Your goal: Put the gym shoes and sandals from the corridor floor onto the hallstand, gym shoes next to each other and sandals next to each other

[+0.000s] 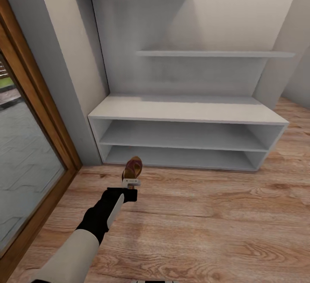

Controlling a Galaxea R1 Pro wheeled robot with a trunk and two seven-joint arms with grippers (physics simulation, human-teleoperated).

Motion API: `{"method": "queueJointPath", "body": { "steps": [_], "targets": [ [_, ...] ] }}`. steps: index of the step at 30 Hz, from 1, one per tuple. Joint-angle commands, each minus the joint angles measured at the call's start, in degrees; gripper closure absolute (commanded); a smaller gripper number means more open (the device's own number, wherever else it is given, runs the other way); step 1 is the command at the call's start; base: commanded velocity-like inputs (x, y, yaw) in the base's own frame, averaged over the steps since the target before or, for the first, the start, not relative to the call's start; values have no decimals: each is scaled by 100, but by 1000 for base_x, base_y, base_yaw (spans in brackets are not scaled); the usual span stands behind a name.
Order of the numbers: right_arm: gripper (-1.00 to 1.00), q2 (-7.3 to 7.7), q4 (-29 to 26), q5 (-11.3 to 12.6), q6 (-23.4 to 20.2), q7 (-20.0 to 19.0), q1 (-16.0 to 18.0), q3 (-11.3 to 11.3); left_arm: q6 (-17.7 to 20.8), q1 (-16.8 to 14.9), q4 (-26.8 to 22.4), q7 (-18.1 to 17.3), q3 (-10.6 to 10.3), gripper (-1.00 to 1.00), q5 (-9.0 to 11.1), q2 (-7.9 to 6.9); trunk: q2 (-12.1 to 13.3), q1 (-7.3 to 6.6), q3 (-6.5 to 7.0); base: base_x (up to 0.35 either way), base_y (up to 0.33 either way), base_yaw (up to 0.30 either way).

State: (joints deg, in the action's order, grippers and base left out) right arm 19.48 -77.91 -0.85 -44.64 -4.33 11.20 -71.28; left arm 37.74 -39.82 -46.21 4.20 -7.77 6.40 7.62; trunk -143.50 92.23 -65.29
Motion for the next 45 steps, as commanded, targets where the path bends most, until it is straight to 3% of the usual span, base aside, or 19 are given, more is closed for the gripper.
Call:
{"method": "queueJointPath", "body": {
  "steps": [1, 6, 9, 12, 15, 29, 45],
  "targets": [
    [100, 1, -5, -12, -27, -33, 6, -11, 34, -9, -8, 39, -15, 100, 42, -6, -2, -1, -5, 0, 0, 0],
    [100, -2, -20, -67, -26, -16, 5, -7, 40, -17, -21, 45, -14, 100, 37, -23, -2, -1, -5, 0, 0, 0],
    [100, -12, -49, -514, -26, 1, 5, -6, 41, -17, -30, 45, -14, 100, 36, -27, -2, -1, -5, 0, 0, 0],
    [100, -10, -55, -711, -27, -1, 5, -8, 41, -18, -30, 45, -14, 100, 36, -27, -2, -1, -5, 0, 0, 0],
    [100, -6, -60, -755, -30, -6, 6, -8, 41, -18, -29, 45, -14, 100, 36, -31, -2, -1, -10, 0, 0, 0],
    [100, 3, -66, -804, -27, -24, 5, -9, 32, -25, -127, 45, -14, 100, 36, -33, -21, 35, -441, 0, 0, 0],
    [100, 3, -66, -820, -27, -20, 5, -9, 39, -35, -449, 45, -14, 100, 36, -33, -21, 35, -457, 66, 0, 0]
  ]
}}
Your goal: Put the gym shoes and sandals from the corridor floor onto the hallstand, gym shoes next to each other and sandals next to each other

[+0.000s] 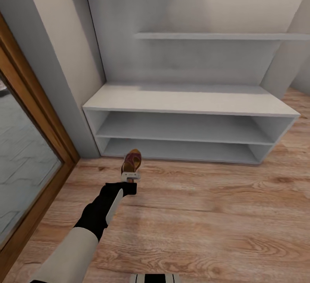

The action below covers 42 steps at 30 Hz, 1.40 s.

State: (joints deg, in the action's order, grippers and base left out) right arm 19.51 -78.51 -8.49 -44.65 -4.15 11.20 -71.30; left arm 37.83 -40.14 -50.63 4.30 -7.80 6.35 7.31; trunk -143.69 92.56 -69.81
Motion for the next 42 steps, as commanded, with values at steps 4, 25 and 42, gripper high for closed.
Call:
{"method": "queueJointPath", "body": {
  "steps": [4, 25, 42],
  "targets": [
    [100, 1, -6, -56, -26, -36, 5, -6, 31, -2, -29, 36, -11, 100, 41, -2, -2, 2, -5, 324, 0, 0],
    [100, 1, -4, -56, -26, -34, 5, -6, 31, -2, -29, 36, -15, 100, 40, -5, -2, 2, -5, 346, -59, 0],
    [100, 1, 2, -64, -25, -34, 5, -6, 23, -2, -26, 36, -11, 100, 33, -11, -2, 2, -5, 347, -118, 0]
  ]
}}
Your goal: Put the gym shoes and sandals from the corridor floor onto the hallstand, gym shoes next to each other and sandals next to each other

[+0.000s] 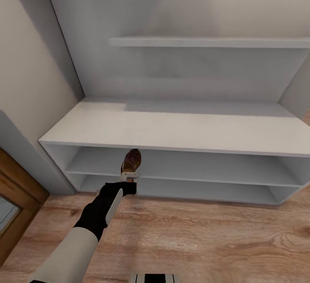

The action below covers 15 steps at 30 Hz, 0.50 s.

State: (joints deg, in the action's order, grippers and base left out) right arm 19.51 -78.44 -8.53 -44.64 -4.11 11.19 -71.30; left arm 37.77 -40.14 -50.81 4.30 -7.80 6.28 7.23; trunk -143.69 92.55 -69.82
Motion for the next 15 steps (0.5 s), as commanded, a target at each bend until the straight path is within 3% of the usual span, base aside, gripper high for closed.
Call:
{"method": "queueJointPath", "body": {
  "steps": [1, 6, 15],
  "targets": [
    [100, 1, -5, -60, -26, -37, 6, -6, 29, -3, -8, 38, -11, 100, 40, -2, -2, 2, -5, 347, -23, 0],
    [100, 1, -5, -61, -27, -37, 6, -6, 22, -3, -8, 42, -11, 100, 40, -8, -2, 2, -5, 217, -8, 0],
    [100, 1, -5, -61, -27, -37, 6, -6, 20, -3, -8, 45, -11, 100, 39, -13, -2, 2, -5, 15, 0, 0]
  ]
}}
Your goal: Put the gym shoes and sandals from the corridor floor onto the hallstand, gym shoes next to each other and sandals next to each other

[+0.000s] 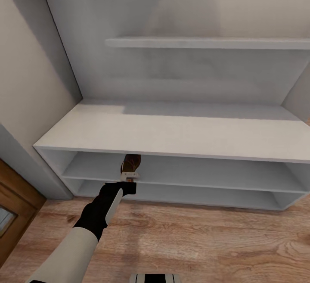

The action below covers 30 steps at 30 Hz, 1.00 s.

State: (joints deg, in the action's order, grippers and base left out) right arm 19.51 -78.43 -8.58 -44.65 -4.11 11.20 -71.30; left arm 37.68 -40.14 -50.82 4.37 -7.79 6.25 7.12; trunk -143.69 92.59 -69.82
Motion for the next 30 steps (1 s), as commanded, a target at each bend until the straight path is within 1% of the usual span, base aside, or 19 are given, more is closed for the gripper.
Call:
{"method": "queueJointPath", "body": {
  "steps": [1, 8, 14, 19, 24, 30],
  "targets": [
    [100, 1, -6, -56, -26, -38, 5, -6, 29, -2, -7, 37, -12, 100, 42, -4, -2, -1, -5, 1, 0, 0],
    [100, 1, -5, -56, -26, -38, 5, -6, 29, -2, -7, 37, -12, 100, 42, -8, -2, -1, -5, 5, 0, 0],
    [100, 1, -5, -56, -26, -38, 5, -5, 29, -2, -7, 37, -12, 100, 39, -9, -2, -1, -5, 213, 20, 0],
    [100, 1, -5, -56, -26, -38, 5, -1, 29, -2, -7, 37, -12, 100, 34, -9, -2, -1, -5, 55, 3, 0],
    [100, 1, -5, -56, -26, -38, 5, 0, 29, -2, -7, 37, -12, 100, -33, -9, -2, -1, -5, 9, 1, 0],
    [100, 1, -7, -56, -26, -38, 7, 2, 29, -2, -7, 37, -12, 100, -60, -9, -2, -1, -5, 31, 0, 0]
  ]
}}
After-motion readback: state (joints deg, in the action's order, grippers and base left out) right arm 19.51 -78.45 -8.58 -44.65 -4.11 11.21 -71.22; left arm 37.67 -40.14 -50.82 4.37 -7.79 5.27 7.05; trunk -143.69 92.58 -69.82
